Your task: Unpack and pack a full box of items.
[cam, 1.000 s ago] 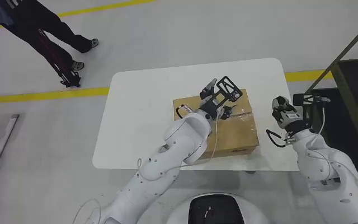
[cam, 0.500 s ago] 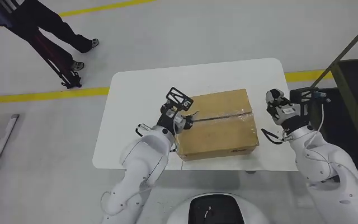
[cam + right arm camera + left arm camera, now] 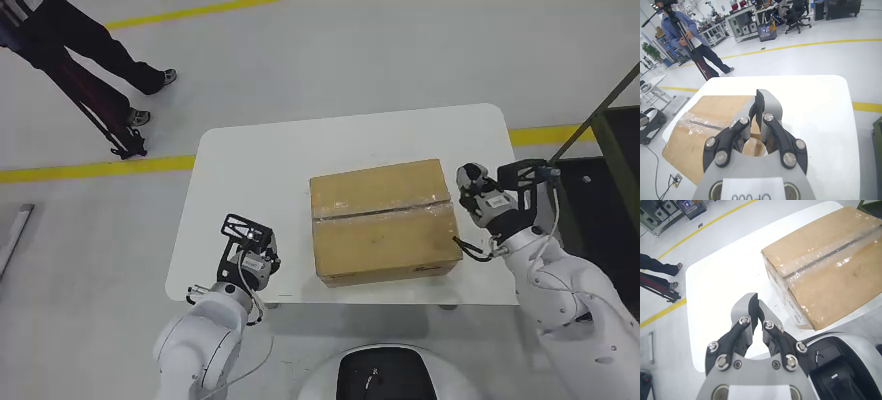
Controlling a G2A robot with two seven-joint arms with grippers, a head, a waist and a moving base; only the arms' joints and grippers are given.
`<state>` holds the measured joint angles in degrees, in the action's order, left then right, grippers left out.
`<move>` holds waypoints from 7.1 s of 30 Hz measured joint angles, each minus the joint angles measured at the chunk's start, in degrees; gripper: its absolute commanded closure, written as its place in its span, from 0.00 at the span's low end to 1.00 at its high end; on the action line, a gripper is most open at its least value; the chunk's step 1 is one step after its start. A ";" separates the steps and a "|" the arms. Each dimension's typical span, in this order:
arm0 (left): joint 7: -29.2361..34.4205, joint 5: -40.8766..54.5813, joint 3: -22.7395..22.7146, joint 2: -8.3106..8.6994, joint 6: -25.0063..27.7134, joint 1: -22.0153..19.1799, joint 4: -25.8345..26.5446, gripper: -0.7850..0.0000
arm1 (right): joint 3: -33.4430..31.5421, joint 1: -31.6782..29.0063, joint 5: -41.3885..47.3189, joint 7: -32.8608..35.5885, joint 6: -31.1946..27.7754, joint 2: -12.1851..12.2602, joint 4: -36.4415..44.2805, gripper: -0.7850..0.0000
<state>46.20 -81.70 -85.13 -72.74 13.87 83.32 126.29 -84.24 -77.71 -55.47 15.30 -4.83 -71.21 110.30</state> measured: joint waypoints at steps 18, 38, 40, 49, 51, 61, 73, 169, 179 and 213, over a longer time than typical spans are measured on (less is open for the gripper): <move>-0.21 0.12 -0.74 0.09 0.36 0.83 0.29 0.00 | 29.10 12.62 -9.58 -9.10 0.80 -4.55 -10.31 1.00; -0.21 0.12 -0.74 0.09 0.36 0.83 0.29 0.00 | 34.22 20.11 -9.49 -10.12 7.41 -8.33 -23.36 1.00; -0.21 0.12 -0.74 0.09 0.36 0.83 0.29 0.00 | 33.62 19.83 -9.41 -10.19 7.27 -8.35 -23.62 1.00; -0.21 0.12 -0.74 0.09 0.36 0.83 0.29 0.00 | 30.76 18.48 -10.61 -10.13 6.26 -8.15 -24.83 1.00; -0.21 0.12 -0.74 0.09 0.36 0.83 0.29 0.00 | 30.09 18.20 -10.71 -10.18 6.13 -8.09 -24.94 1.00; -0.21 0.12 -0.74 0.09 0.36 0.83 0.29 0.00 | 24.94 14.61 -12.89 -10.38 5.00 -7.13 -22.77 1.00; -0.21 0.12 -0.74 0.09 0.36 0.83 0.29 0.00 | 14.10 7.82 -14.13 -9.94 3.49 -5.09 -18.61 1.00; -0.21 0.12 -0.74 0.09 0.36 0.83 0.29 0.00 | 13.91 5.61 -23.10 -11.81 0.46 -7.54 -17.49 1.00; -0.21 0.12 -0.74 0.09 0.36 0.83 0.29 0.00 | 5.82 1.81 -22.05 -9.36 -1.78 -6.15 -13.83 1.00; -0.21 0.12 -0.74 0.09 0.36 0.83 0.29 0.00 | -33.37 -32.91 -5.22 -14.78 -9.39 -3.93 11.51 1.00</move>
<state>45.99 -81.57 -85.87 -72.65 14.23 84.15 126.58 -117.61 -110.62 -60.68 0.53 -14.22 -75.14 121.82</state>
